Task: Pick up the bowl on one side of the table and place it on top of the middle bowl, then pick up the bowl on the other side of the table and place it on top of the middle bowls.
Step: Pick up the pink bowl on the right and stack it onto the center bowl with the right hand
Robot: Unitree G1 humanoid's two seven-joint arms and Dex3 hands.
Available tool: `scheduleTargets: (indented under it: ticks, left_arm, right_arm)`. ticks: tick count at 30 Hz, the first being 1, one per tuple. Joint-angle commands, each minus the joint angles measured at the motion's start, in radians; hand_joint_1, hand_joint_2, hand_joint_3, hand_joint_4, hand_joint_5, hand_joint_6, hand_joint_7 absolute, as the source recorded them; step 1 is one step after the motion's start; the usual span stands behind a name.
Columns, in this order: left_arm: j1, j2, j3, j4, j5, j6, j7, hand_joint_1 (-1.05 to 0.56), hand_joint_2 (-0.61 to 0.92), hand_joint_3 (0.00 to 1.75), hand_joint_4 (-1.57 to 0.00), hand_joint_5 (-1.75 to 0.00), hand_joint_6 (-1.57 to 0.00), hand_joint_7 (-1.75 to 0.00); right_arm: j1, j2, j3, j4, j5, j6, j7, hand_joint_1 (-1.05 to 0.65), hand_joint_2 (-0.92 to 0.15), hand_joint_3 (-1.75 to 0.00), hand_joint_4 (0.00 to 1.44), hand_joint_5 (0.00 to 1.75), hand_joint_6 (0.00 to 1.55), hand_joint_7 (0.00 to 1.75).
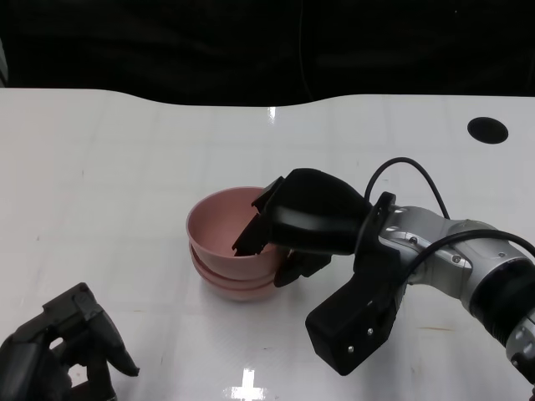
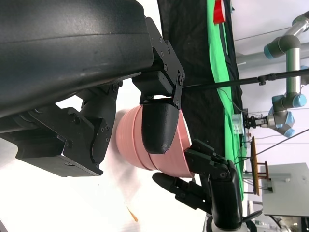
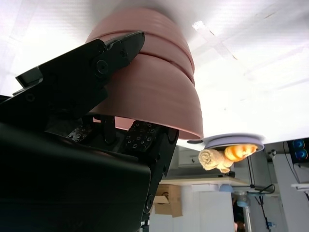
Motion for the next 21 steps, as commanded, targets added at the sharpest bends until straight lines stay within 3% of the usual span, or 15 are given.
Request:
scheduleTargets:
  ticks: [1, 2, 3, 4, 5, 11, 21]
  left_arm:
    - [0.004, 0.009, 0.004, -0.005, 0.005, -0.001, 0.010, 0.43, 0.84, 1.15, -0.95, -1.75, -0.69, -1.75]
    - [0.002, 0.010, 0.005, -0.002, 0.004, -0.005, 0.007, 0.43, 0.84, 1.14, -0.95, -1.75, -0.69, -1.75]
    - [0.001, 0.011, 0.007, 0.001, 0.004, -0.008, 0.005, 0.44, 0.85, 1.14, -0.96, -1.75, -0.69, -1.75]
    - [0.001, 0.011, 0.007, 0.001, 0.002, -0.008, 0.004, 0.44, 0.85, 1.14, -0.96, -1.75, -0.69, -1.75]
    - [0.001, 0.011, 0.008, 0.001, 0.000, -0.007, 0.004, 0.44, 0.85, 1.14, -0.96, -1.75, -0.69, -1.75]
    - [0.000, 0.010, 0.009, 0.002, -0.014, 0.001, 0.000, 0.46, 0.87, 1.13, -0.97, -1.75, -0.69, -1.75]
    - [0.000, 0.008, 0.007, 0.000, -0.011, 0.004, 0.006, 0.45, 0.87, 1.12, -0.96, -1.75, -0.69, -1.75]
  right_arm:
    - [-0.018, -0.025, -0.009, -0.013, 0.013, 0.013, 0.027, -0.50, -0.92, -0.26, 0.86, 0.57, 0.97, 0.02]
    - [-0.015, -0.030, -0.010, -0.028, 0.013, 0.026, 0.047, -0.52, -0.92, -0.27, 0.87, 0.48, 0.94, 0.01]
    - [-0.011, -0.033, -0.010, -0.039, 0.014, 0.036, 0.061, -0.63, -0.92, -0.33, 0.73, 0.26, 0.75, 0.00]
    - [-0.008, -0.037, -0.010, -0.052, 0.014, 0.049, 0.078, -0.68, -0.92, -0.37, 0.67, 0.17, 0.67, 0.00]
    - [-0.005, -0.041, -0.010, -0.064, 0.014, 0.061, 0.093, -0.77, -0.92, -0.46, 0.50, 0.07, 0.51, 0.00]
    - [0.017, -0.052, -0.009, -0.146, 0.025, 0.163, 0.232, -1.02, -0.92, -0.77, 0.03, 0.00, 0.06, 0.00]
    - [0.035, -0.064, 0.026, -0.202, -0.049, 0.235, 0.211, -1.05, -0.92, -0.99, 0.00, 0.00, 0.00, 0.00]
